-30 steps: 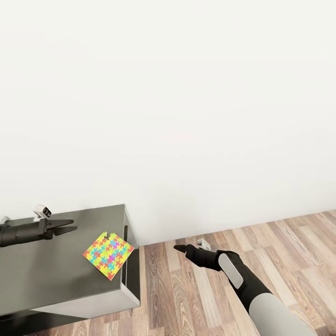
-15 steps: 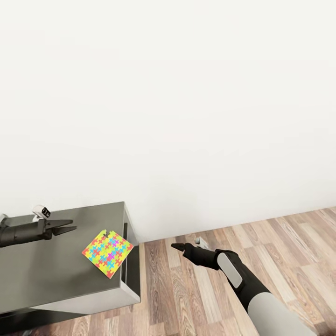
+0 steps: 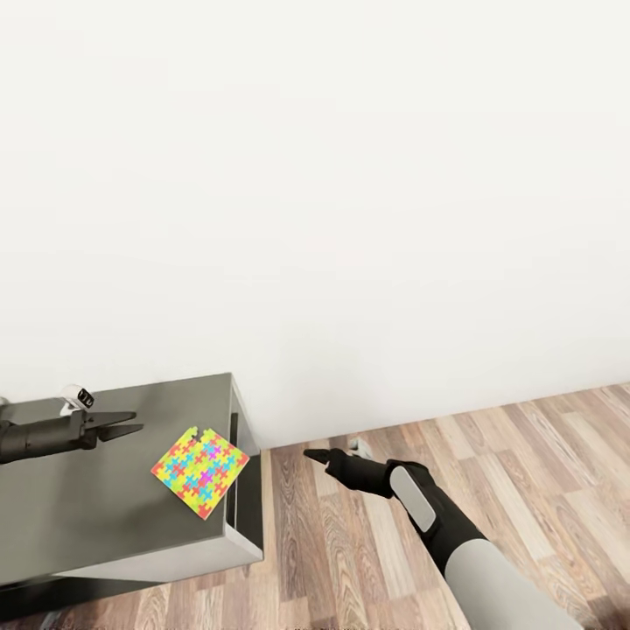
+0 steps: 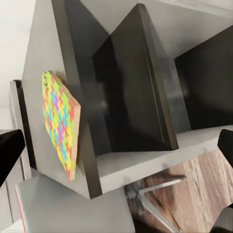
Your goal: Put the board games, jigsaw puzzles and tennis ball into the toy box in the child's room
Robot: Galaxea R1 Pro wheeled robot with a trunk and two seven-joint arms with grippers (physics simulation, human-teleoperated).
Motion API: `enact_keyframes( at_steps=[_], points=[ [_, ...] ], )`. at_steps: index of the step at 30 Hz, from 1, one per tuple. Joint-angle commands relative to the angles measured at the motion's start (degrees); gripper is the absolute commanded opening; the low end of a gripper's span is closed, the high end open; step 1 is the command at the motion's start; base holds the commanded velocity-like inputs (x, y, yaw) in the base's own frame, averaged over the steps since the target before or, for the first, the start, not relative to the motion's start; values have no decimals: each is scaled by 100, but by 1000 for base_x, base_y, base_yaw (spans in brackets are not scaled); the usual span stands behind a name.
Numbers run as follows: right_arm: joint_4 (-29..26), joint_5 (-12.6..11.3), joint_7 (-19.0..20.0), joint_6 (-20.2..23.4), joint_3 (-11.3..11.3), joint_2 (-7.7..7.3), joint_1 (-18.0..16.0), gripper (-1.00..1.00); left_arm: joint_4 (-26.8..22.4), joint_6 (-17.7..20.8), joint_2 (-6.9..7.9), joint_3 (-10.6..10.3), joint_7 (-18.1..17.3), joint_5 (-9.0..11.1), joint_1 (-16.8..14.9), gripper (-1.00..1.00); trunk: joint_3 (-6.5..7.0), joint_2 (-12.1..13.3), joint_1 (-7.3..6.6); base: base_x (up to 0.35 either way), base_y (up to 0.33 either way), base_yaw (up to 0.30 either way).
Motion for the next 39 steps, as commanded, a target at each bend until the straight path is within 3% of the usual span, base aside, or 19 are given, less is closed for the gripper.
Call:
enact_keyframes(
  at_steps=[1,12,39],
  points=[
    [-1,-8,4,23,2,9,-8,100,4,61,5,-35,-24,23,-8,100,-18,-9,2,0,0,0],
    [0,12,4,23,6,19,-14,100,4,50,9,-35,-24,26,-6,100,-105,-9,2,36,40,0],
    [0,31,-2,-5,35,48,-14,100,21,23,18,-26,-24,32,8,100,-114,-9,2,11,110,0]
  ],
)
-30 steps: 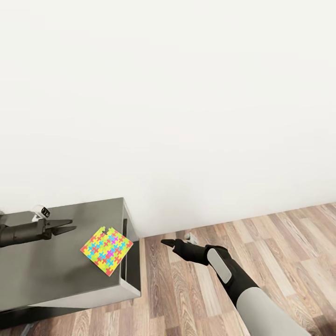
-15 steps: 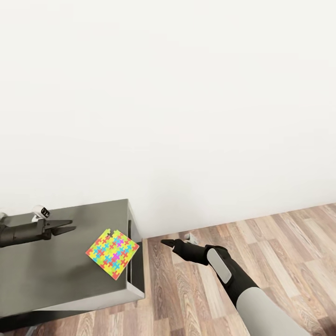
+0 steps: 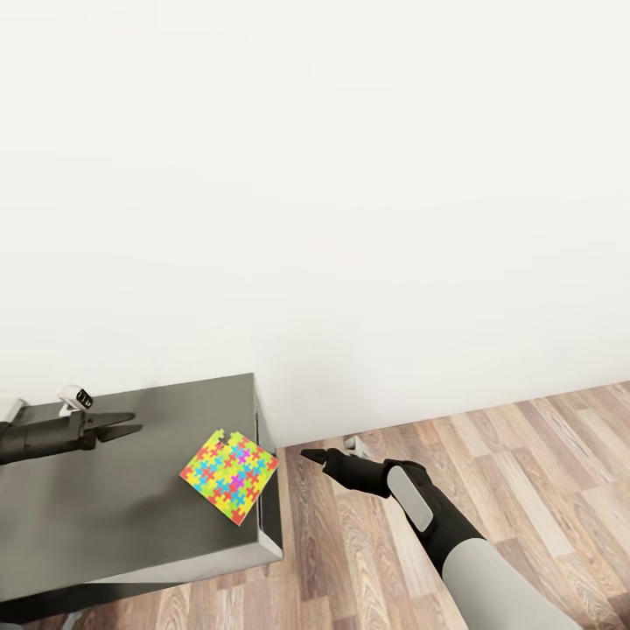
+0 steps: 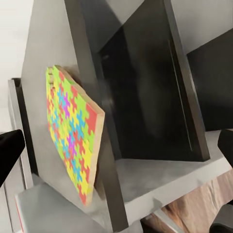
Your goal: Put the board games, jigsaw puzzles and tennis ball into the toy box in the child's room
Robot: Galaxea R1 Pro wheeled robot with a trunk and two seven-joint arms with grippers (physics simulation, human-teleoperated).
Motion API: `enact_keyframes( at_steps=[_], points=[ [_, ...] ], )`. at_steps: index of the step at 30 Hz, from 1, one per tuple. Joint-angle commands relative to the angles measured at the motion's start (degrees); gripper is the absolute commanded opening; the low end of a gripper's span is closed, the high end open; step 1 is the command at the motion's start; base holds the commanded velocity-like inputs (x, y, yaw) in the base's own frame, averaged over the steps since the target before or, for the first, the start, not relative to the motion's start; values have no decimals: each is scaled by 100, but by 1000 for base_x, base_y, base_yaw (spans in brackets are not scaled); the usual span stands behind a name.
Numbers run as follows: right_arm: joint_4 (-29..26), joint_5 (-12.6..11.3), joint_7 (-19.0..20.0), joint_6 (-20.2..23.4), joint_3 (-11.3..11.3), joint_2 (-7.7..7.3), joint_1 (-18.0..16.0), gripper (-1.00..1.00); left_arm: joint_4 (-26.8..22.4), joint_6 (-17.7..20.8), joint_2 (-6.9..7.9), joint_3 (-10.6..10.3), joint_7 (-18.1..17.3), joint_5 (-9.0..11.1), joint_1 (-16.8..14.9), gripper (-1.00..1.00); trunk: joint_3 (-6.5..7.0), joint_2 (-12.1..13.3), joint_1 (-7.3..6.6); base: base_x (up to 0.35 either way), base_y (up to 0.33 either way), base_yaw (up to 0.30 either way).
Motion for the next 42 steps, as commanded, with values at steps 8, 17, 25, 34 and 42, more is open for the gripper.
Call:
enact_keyframes(
  at_steps=[8,17,25,34,42],
  points=[
    [-2,-6,-11,15,13,4,-4,100,-11,44,8,-35,-23,27,-6,100,-8,-8,2,0,25,0],
    [-8,-1,-60,7,18,6,-4,100,-13,28,8,-20,-23,28,-6,100,-116,-249,134,0,2,0],
    [-7,0,-72,-38,16,16,-4,100,-31,27,16,-9,-23,47,2,100,-259,-570,310,0,0,0],
    [-5,-13,-82,-33,48,64,-4,100,-938,283,70,-5,-23,273,245,100,-403,-891,486,0,0,0],
    [-2,-1,-180,-48,56,143,-4,100,-1447,491,96,-9,-23,718,511,100,-457,-1011,551,0,0,0]
  ],
)
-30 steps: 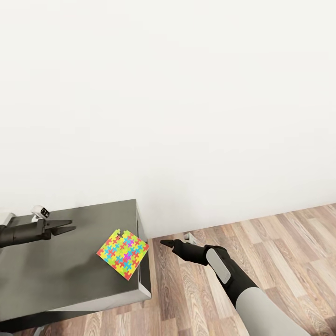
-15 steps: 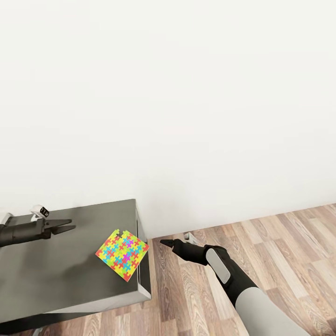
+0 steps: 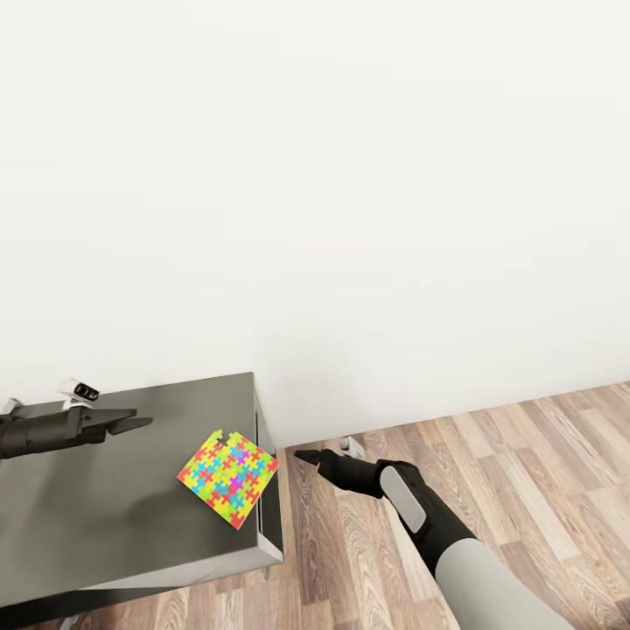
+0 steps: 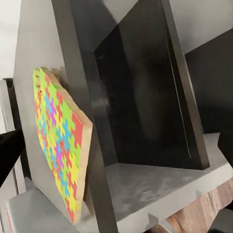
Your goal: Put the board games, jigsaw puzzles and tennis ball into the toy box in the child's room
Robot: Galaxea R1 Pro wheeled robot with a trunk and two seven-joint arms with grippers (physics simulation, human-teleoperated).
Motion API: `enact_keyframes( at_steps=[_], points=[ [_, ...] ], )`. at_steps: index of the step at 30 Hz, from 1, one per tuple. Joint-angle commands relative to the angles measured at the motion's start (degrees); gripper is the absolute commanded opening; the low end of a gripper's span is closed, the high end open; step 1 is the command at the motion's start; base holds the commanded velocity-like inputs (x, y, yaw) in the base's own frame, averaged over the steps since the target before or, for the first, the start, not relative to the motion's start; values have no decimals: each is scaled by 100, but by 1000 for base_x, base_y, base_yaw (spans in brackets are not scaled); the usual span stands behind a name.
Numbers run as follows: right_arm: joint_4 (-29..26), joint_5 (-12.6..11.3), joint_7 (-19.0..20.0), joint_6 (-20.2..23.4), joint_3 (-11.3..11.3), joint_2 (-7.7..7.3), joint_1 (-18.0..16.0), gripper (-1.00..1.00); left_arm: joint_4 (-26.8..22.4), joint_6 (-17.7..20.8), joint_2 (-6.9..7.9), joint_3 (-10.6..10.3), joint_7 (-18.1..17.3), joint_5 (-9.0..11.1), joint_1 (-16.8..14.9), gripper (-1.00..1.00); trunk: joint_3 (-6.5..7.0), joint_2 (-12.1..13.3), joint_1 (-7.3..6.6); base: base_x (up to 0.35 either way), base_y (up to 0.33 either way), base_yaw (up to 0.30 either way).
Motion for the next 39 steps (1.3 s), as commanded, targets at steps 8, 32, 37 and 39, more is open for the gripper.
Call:
enact_keyframes(
  at_steps=[8,32,37,39],
  points=[
    [9,-40,82,140,2,35,-13,100,-87,79,32,23,-21,99,137,100,-61,-128,68,0,0,0],
    [16,-15,527,469,11,30,-82,100,-94,38,18,28,-21,104,154,100,-61,-128,68,3,43,0],
    [16,-12,533,471,11,22,-82,100,-93,30,17,28,-21,98,154,100,-61,-128,68,100,1,0],
    [16,-12,532,470,11,21,-82,100,-93,29,16,28,-21,96,154,100,-61,-128,68,54,0,0]
  ],
)
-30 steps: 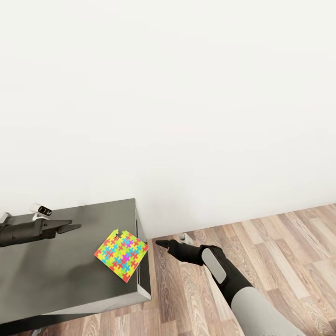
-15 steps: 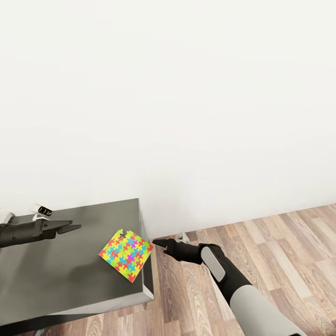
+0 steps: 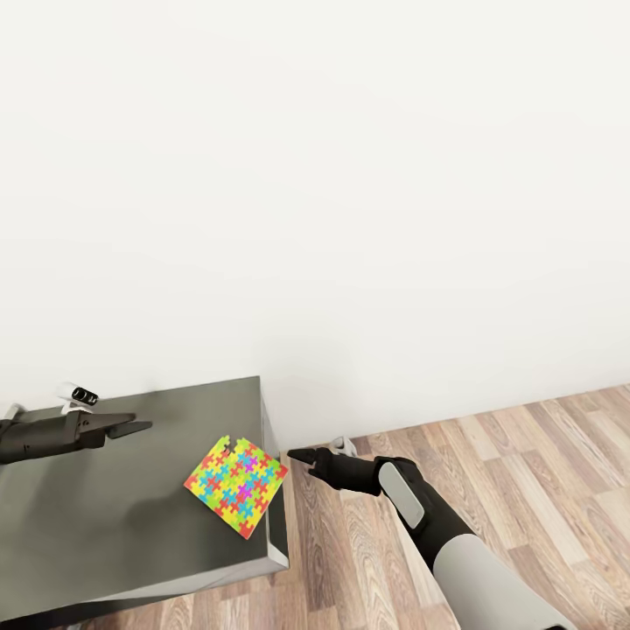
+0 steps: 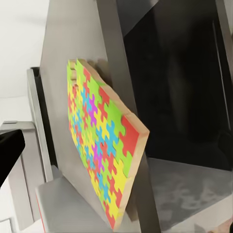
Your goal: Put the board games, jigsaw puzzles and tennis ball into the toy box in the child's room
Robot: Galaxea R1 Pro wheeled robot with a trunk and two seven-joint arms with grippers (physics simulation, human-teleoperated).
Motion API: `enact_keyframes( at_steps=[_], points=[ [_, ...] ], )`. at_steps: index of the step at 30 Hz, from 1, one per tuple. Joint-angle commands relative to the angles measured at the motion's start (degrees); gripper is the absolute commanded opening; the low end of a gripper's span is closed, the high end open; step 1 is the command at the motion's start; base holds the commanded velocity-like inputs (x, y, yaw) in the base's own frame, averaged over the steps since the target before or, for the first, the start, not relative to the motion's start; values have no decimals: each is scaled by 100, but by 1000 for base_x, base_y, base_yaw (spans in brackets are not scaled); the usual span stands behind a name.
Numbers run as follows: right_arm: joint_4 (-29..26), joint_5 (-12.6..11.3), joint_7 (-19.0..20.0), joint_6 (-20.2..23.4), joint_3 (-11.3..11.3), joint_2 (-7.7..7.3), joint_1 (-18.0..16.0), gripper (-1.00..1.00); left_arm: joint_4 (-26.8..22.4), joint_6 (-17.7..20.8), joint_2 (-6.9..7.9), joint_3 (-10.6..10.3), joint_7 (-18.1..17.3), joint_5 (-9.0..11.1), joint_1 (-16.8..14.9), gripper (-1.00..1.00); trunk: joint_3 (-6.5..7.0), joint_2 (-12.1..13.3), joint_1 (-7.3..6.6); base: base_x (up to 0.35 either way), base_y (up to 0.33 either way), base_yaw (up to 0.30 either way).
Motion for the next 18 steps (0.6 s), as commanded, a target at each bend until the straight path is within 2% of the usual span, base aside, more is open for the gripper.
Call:
enact_keyframes(
  at_steps=[1,15,18],
  points=[
    [-1,-9,2,20,0,-1,-4,100,3,60,8,-25,-21,20,-7,100,-6,-6,2,50,0,0],
    [-1,-9,1,16,0,-1,-4,100,3,60,7,-25,-21,10,-2,100,-6,-6,2,46,0,0],
    [-1,-9,1,16,0,0,-4,100,3,64,7,-25,-21,10,-1,100,-60,-126,68,2,0,0]
  ],
)
